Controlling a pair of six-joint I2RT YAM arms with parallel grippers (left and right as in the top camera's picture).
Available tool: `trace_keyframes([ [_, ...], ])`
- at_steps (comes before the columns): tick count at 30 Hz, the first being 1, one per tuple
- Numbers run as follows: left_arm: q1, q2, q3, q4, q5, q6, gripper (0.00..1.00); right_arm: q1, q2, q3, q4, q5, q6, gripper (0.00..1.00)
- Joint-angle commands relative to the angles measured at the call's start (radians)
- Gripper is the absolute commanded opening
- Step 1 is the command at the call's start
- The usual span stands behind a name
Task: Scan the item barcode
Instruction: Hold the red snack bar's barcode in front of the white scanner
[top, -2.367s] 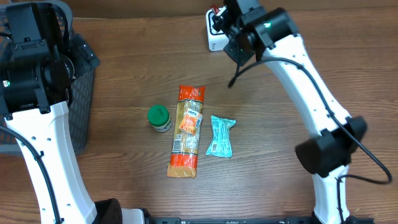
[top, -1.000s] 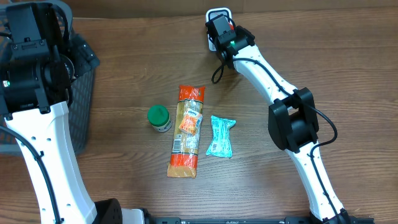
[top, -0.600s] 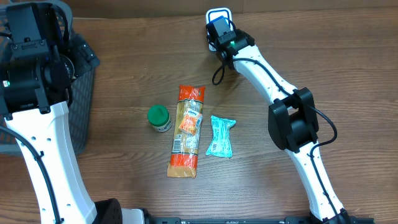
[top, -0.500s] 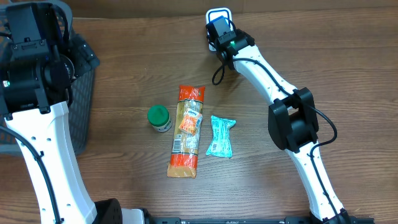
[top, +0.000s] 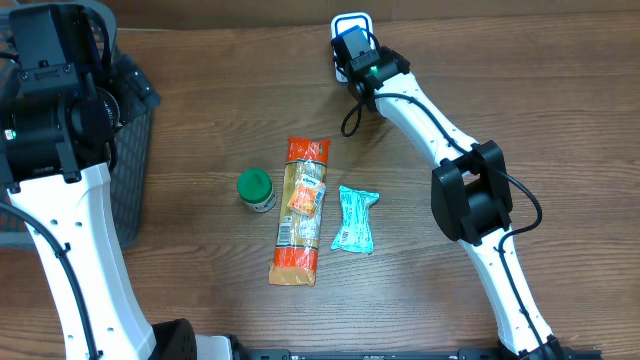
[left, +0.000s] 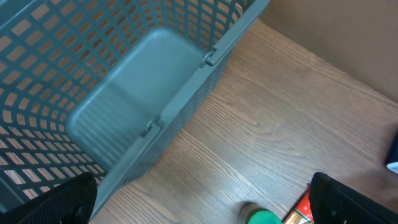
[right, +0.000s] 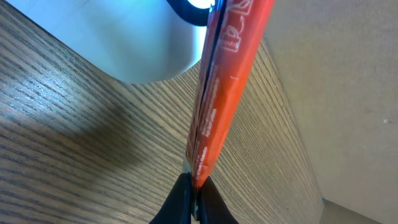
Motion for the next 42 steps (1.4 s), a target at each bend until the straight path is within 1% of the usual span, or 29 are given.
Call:
trace_keyframes([
  [1,0.005,0.008,0.011,0.001,-0.013,0.009,1.0,-0.007,0.008,0.013,0.0,0.014,0.007,0.03],
  [9,0.005,0.008,0.011,0.001,-0.013,0.009,1.0,-0.008,0.003,0.013,-0.004,0.021,0.007,0.03],
  [14,0.005,0.008,0.011,0.001,-0.013,0.009,0.99,-0.008,0.002,0.013,-0.001,0.086,0.008,0.04],
  [22,0.005,0.008,0.011,0.001,-0.013,0.009,1.0,-0.003,0.002,0.013,0.01,0.105,0.084,0.03],
  [30,0.005,0.008,0.011,0.001,-0.013,0.009,1.0,0.015,0.002,0.013,0.017,0.149,0.106,0.04],
  [33,0.005,0.008,0.011,0.001,-0.013,0.009,1.0,0.015,-0.003,0.013,0.008,0.106,0.148,0.03],
  [36,0.005,0.008,0.011,0.001,-0.013,0.009,1.0,0.015,-0.036,0.013,-0.045,0.029,0.206,0.03],
  [42,0.005,0.008,0.011,0.001,-0.013,0.009,1.0,-0.006,-0.177,0.015,-0.161,0.019,0.314,0.04],
])
